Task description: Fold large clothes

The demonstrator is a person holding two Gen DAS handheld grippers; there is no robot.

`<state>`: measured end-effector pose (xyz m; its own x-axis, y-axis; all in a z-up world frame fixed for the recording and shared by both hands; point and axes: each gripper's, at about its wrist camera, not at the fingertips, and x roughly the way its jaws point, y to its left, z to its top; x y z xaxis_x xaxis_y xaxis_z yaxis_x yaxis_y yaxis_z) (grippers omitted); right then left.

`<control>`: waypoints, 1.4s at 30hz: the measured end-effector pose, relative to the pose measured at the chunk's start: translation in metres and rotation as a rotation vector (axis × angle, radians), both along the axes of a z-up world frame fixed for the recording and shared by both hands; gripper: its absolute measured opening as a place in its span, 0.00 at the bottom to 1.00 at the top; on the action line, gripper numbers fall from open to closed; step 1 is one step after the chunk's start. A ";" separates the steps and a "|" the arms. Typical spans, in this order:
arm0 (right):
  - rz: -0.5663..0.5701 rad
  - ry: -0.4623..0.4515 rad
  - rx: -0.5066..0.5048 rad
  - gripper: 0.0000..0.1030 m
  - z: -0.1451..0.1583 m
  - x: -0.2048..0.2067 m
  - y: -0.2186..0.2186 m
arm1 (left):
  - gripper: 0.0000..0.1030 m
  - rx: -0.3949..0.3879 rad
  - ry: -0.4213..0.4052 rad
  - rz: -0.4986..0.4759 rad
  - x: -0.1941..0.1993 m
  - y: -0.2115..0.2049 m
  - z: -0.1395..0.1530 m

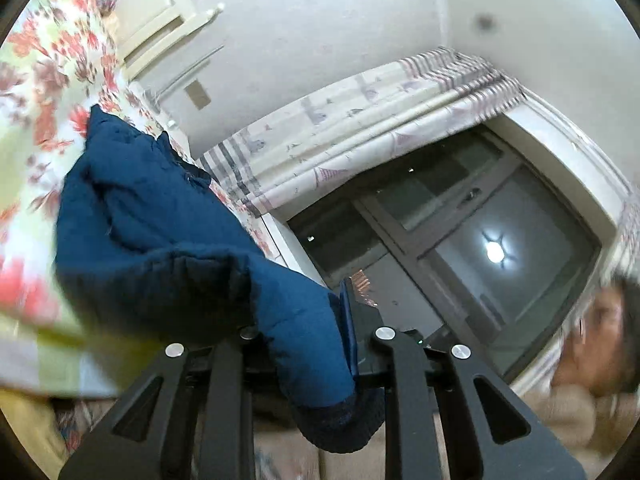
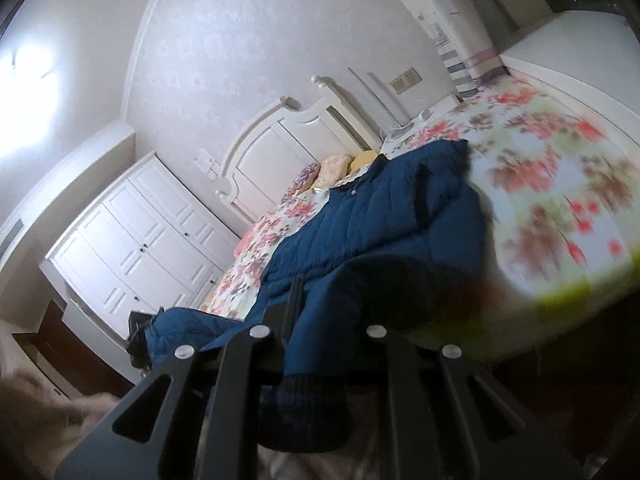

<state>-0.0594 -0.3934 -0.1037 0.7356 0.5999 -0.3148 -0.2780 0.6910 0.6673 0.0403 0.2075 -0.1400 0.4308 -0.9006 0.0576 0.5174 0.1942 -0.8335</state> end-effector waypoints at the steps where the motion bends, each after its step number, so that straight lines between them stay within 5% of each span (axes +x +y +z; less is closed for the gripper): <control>1: -0.004 0.002 -0.011 0.14 0.006 0.017 0.002 | 0.17 -0.016 0.038 0.003 0.028 -0.004 0.007; 6: -0.078 0.093 0.017 0.15 0.021 0.155 -0.004 | 0.18 0.009 0.203 0.081 0.155 -0.017 0.023; 10: -0.127 0.279 0.043 0.23 -0.020 0.261 -0.010 | 0.20 0.197 0.418 0.208 0.242 -0.041 -0.003; 12: -0.135 0.384 0.086 0.47 -0.055 0.296 -0.014 | 0.20 0.239 0.512 0.236 0.265 -0.046 -0.026; 14: -0.125 0.411 0.187 0.59 -0.080 0.312 -0.023 | 0.21 0.175 0.565 0.229 0.279 -0.040 -0.044; 16: -0.096 0.341 0.320 0.68 -0.090 0.316 -0.034 | 0.23 0.081 0.594 0.169 0.285 -0.029 -0.047; 18: -0.089 0.257 0.361 0.74 -0.086 0.316 -0.047 | 0.34 -0.050 0.595 0.085 0.289 -0.016 -0.044; 19: -0.112 0.225 0.343 0.75 -0.081 0.315 -0.053 | 0.70 -0.136 0.593 0.023 0.293 -0.007 -0.041; 20: -0.128 0.189 0.350 0.75 -0.076 0.314 -0.059 | 0.95 -0.203 0.575 -0.032 0.296 -0.002 -0.035; 21: -0.125 0.138 0.405 0.75 -0.072 0.313 -0.067 | 0.96 -0.201 0.571 -0.065 0.301 0.003 -0.026; 23: -0.121 0.107 0.489 0.76 -0.068 0.316 -0.078 | 0.96 -0.125 0.585 0.012 0.303 0.018 -0.006; 25: -0.155 0.149 0.284 0.77 -0.057 0.326 -0.072 | 0.96 -0.073 0.516 0.151 0.299 0.035 0.011; 26: -0.169 0.168 0.099 0.77 -0.049 0.333 -0.061 | 0.96 -0.028 0.492 0.208 0.298 0.041 0.017; 28: -0.135 0.204 -0.085 0.77 -0.050 0.343 -0.046 | 0.96 0.081 0.452 0.255 0.297 0.042 0.024; 31: -0.060 0.259 -0.280 0.77 -0.062 0.358 -0.028 | 0.96 0.357 0.372 0.239 0.294 0.018 0.026; 34: -0.004 0.262 -0.291 0.77 -0.072 0.357 -0.028 | 0.96 0.619 0.294 0.174 0.288 -0.010 0.015; 42: 0.055 0.229 -0.328 0.74 -0.066 0.369 -0.015 | 0.96 0.699 0.222 0.088 0.298 -0.033 -0.017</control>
